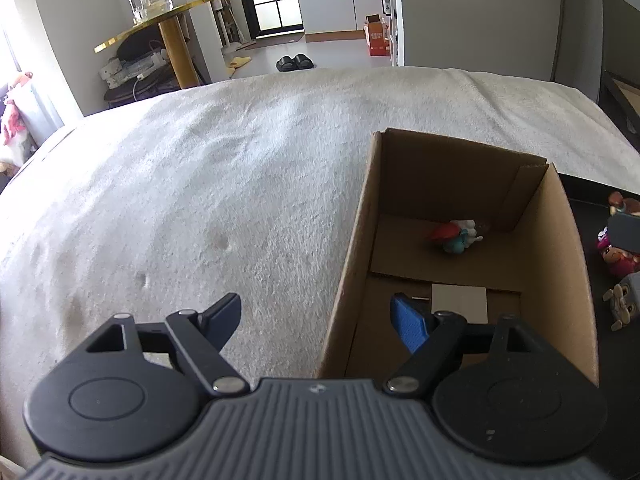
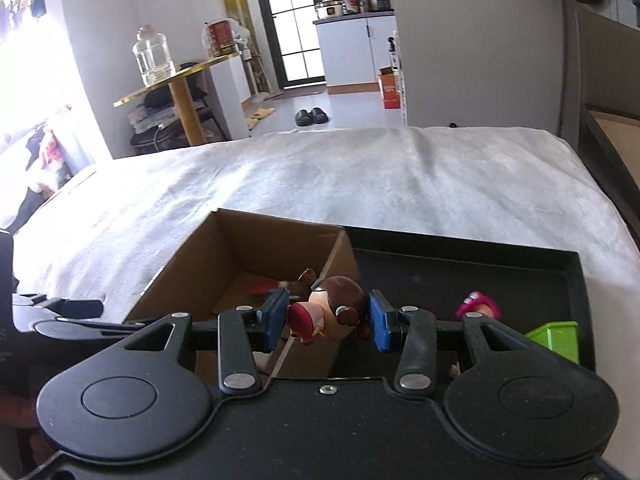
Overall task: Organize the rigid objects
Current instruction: 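Lift the brown-haired doll with the right gripper, lower into box, open, then move the right gripper over the grey cube and close on it, then carry the grey cube into the cardboard box and open the right gripper, then move the right gripper to the lime-green container and close on it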
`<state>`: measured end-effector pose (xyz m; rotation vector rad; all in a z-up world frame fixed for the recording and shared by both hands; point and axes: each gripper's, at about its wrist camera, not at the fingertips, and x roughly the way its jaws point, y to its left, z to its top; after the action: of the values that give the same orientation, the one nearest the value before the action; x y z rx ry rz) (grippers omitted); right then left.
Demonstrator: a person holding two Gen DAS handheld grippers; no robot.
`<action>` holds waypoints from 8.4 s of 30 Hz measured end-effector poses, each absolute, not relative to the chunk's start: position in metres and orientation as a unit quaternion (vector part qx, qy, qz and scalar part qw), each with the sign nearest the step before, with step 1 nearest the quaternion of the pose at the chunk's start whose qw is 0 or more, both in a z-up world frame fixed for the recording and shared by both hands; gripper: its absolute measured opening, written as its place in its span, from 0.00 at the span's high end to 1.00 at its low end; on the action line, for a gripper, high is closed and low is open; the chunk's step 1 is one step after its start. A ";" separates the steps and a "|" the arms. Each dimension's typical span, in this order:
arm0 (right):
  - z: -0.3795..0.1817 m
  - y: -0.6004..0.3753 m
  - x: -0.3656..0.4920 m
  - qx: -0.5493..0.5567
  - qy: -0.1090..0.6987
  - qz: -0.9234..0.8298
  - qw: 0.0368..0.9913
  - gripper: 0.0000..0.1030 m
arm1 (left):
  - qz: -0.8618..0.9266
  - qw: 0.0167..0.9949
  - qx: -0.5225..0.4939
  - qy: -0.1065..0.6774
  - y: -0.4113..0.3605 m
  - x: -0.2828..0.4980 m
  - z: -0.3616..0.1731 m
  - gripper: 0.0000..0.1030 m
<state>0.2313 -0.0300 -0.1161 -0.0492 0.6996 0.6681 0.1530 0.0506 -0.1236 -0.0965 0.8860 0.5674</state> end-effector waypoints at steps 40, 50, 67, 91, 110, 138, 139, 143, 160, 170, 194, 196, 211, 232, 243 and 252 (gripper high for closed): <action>-0.128 -0.006 0.214 -0.071 0.346 0.331 0.875 0.55 | 0.224 0.879 -0.093 0.411 0.058 0.146 -0.130 0.88; -0.143 -0.049 0.218 -0.057 0.370 0.293 0.880 0.53 | 0.229 0.879 -0.070 0.412 0.043 0.155 -0.117 0.61; -0.175 -0.101 0.231 -0.036 0.390 0.240 0.888 0.42 | 0.248 0.878 -0.028 0.407 0.023 0.166 -0.113 0.36; -0.194 -0.100 0.264 -0.045 0.377 0.216 0.900 0.18 | 0.257 0.863 0.020 0.434 0.000 0.184 -0.125 0.26; -0.182 -0.107 0.260 -0.025 0.389 0.241 0.889 0.63 | 0.269 0.857 0.028 0.439 -0.002 0.183 -0.125 0.24; -0.129 -0.062 0.251 -0.022 0.323 0.298 0.898 0.63 | 0.266 0.875 -0.008 0.405 0.018 0.166 -0.122 0.35; -0.128 -0.060 0.250 -0.023 0.321 0.300 0.898 0.63 | 0.266 0.875 -0.012 0.404 0.019 0.166 -0.122 0.37; -0.122 -0.053 0.247 -0.027 0.313 0.306 0.899 0.63 | 0.262 0.877 -0.022 0.403 0.023 0.164 -0.123 0.51; -0.107 -0.014 0.236 -0.053 0.292 0.346 0.890 0.63 | 0.258 0.881 -0.051 0.393 0.042 0.155 -0.124 0.87; -0.116 0.027 0.229 -0.096 0.303 0.373 0.872 0.63 | 0.242 0.886 -0.068 0.389 0.051 0.152 -0.125 0.88; -0.133 0.039 0.215 -0.170 0.305 0.330 0.877 0.59 | 0.236 0.883 -0.071 0.399 0.048 0.154 -0.124 0.83; -0.130 0.030 0.215 -0.151 0.308 0.325 0.881 0.58 | 0.237 0.882 -0.068 0.402 0.047 0.155 -0.122 0.80; -0.146 -0.049 0.233 -0.077 0.335 0.262 0.901 0.36 | 0.225 0.885 -0.033 0.405 0.022 0.166 -0.115 0.36; -0.165 -0.112 0.257 -0.052 0.335 0.206 0.918 0.24 | 0.251 0.869 0.015 0.426 0.002 0.180 -0.119 0.30; -0.180 -0.140 0.282 -0.027 0.341 0.170 0.924 0.33 | 0.264 0.863 0.039 0.430 -0.009 0.185 -0.117 0.26; -0.200 -0.157 0.296 -0.006 0.375 0.153 0.914 0.55 | 0.265 0.860 0.055 0.434 -0.015 0.189 -0.118 0.26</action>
<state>0.2961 -0.1569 -0.1995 -0.0118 0.7719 0.3147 0.1885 -0.0151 -0.1176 0.1148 0.9101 0.5562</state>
